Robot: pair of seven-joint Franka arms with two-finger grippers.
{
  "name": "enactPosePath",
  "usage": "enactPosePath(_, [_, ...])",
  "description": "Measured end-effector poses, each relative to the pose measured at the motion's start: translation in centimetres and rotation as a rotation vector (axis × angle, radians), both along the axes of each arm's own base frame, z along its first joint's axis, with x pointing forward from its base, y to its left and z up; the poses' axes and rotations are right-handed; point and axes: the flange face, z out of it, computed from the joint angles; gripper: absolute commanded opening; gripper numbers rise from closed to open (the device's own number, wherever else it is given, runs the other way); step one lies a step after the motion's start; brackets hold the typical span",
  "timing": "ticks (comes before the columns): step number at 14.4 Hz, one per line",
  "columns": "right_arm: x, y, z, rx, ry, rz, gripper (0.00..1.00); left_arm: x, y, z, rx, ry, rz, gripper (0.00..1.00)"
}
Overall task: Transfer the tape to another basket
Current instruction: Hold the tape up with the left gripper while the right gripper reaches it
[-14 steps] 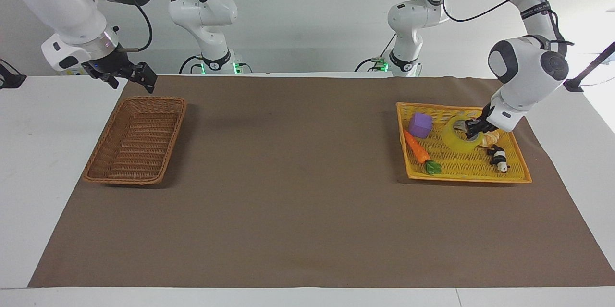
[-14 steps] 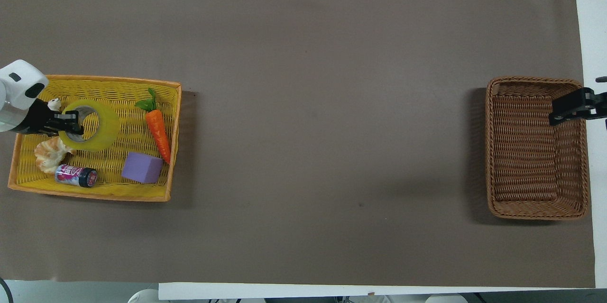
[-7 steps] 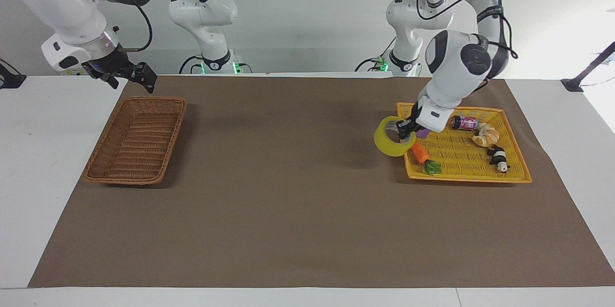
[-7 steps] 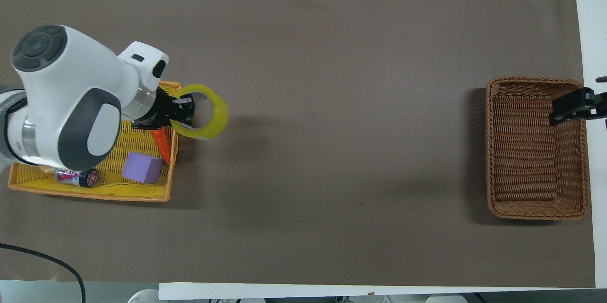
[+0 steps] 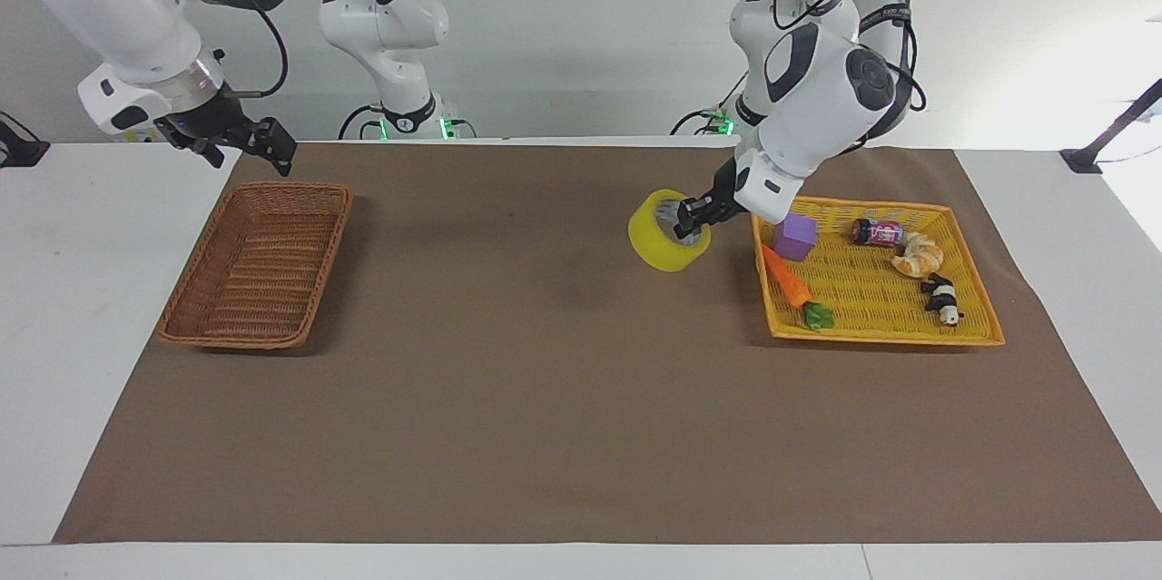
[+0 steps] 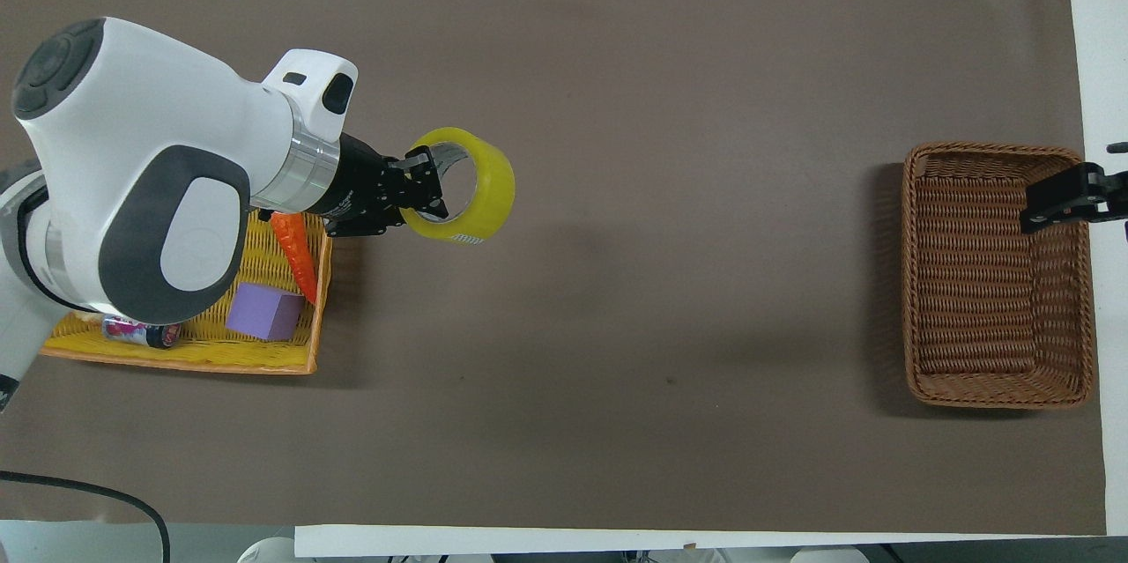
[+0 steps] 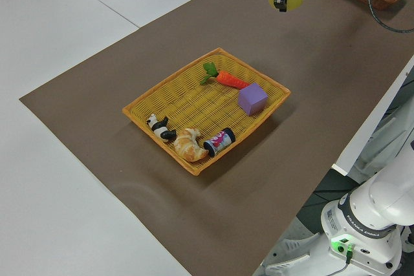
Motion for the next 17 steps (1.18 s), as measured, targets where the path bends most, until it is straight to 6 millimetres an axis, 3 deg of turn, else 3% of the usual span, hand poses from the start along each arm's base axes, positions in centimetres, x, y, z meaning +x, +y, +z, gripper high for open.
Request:
enactPosePath(3, [-0.1, 0.0, 0.0, 0.001, 0.007, 0.000, 1.00, -1.2, -2.2, 0.8, -0.001, 0.005, -0.013, 0.03])
enactPosePath(5, [-0.5, 0.4, 0.1, 0.053, 0.021, 0.033, 1.00, -1.1, -2.2, 0.6, 0.001, 0.010, -0.012, 0.03])
enactPosePath(10, [0.3, 3.4, -0.3, 0.564, -0.080, 0.028, 1.00, -0.8, -1.7, 0.5, 0.003, 0.013, -0.002, 0.03])
enactPosePath(12, [1.0, 6.6, -1.8, 0.763, -0.114, -0.002, 1.00, -0.8, -1.7, 0.4, 0.004, 0.015, -0.003, 0.03])
enactPosePath(14, [2.0, 11.6, -3.6, 0.928, -0.177, -0.048, 1.00, -0.8, -1.7, 0.4, 0.004, 0.016, -0.004, 0.03])
enactPosePath(17, [2.0, 21.9, -5.6, 1.000, -0.247, -0.054, 1.00, -0.8, -1.7, 0.4, 0.004, 0.018, -0.004, 0.03])
